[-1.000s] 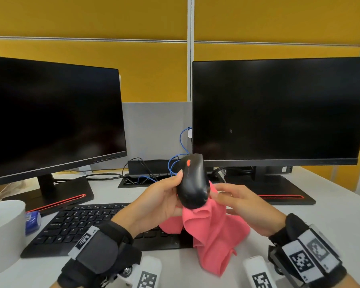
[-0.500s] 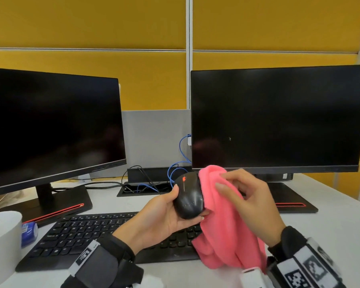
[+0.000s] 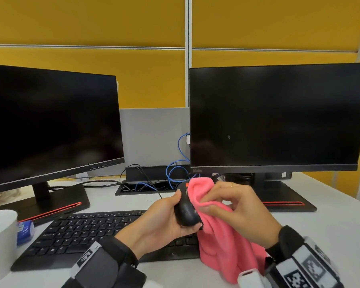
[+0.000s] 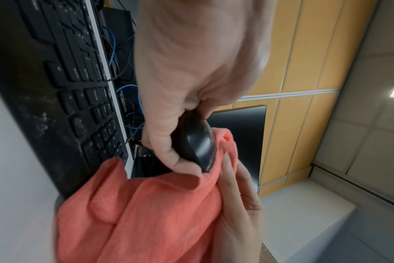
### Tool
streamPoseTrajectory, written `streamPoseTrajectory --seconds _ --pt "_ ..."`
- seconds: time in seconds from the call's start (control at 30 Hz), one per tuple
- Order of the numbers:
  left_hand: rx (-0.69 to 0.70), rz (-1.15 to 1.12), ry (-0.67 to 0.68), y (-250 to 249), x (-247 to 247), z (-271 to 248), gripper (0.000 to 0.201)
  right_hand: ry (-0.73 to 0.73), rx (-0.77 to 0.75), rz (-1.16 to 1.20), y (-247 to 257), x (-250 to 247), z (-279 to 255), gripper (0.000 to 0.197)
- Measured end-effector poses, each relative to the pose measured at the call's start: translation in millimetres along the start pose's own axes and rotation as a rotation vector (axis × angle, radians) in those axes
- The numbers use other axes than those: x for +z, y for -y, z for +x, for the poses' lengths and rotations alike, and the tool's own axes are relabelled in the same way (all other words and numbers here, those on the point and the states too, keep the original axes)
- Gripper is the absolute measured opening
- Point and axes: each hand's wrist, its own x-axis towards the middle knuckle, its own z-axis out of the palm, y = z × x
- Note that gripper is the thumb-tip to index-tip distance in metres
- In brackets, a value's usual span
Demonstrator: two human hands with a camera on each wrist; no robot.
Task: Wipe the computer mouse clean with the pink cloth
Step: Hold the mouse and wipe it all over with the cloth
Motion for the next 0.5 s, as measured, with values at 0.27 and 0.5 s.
streamPoseTrajectory --seconds 0.27,0.5 --pt "-0.027 0.081 0.009 3.8 1.0 0.4 0.041 -0.053 0.001 -0.03 -2.1 -4.5 0.8 0.009" --pt "-0.004 0.129 -0.027 2.8 5.4 -3.9 0.041 -0.066 -0.004 -0.023 0.1 -5.3 1.4 0.007"
